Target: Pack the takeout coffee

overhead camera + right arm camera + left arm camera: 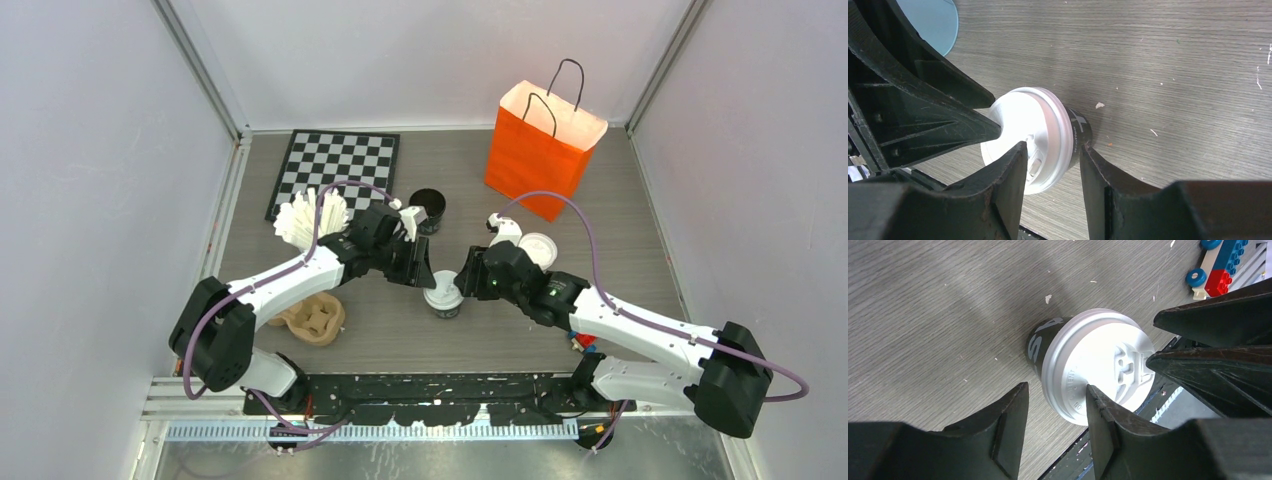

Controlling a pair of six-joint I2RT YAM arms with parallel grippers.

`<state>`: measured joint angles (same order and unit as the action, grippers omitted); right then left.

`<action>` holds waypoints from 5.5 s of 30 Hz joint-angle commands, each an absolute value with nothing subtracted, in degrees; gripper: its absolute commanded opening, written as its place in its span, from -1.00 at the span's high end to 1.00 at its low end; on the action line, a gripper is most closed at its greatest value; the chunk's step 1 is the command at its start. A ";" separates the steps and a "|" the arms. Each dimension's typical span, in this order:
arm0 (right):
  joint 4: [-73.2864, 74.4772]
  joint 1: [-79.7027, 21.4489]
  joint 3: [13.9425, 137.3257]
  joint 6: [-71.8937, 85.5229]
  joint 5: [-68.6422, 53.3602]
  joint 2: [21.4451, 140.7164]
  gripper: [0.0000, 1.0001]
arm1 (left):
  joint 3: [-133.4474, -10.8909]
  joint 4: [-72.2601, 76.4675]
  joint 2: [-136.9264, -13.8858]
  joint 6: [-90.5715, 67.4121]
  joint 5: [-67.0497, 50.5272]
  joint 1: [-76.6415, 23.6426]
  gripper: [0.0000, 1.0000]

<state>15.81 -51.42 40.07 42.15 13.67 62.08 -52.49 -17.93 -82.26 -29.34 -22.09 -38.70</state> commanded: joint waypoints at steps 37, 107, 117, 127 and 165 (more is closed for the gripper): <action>13.77 -51.71 41.23 40.28 4.22 56.64 0.35 | -50.01 -11.91 -80.66 -32.22 -25.81 -39.10 0.08; 9.58 -40.72 32.91 39.47 -3.00 60.05 0.47 | -51.06 -5.60 -87.72 -21.45 -32.31 -39.51 0.20; 6.77 -40.71 25.96 41.57 -1.60 57.89 0.51 | -45.31 -0.74 -88.09 -23.33 -28.54 -40.11 0.25; 5.77 -40.73 23.78 43.21 -1.13 57.08 0.52 | -40.02 4.22 -87.27 -26.79 -27.60 -42.10 0.32; 24.33 -40.83 44.38 32.23 3.23 52.80 -0.53 | -51.39 -9.64 -73.83 -30.49 -17.59 -43.74 -0.37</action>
<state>19.11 -40.45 42.06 36.73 2.92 54.15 -46.46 -2.63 -76.64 -34.48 -21.87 -43.97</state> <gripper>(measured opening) 0.718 0.664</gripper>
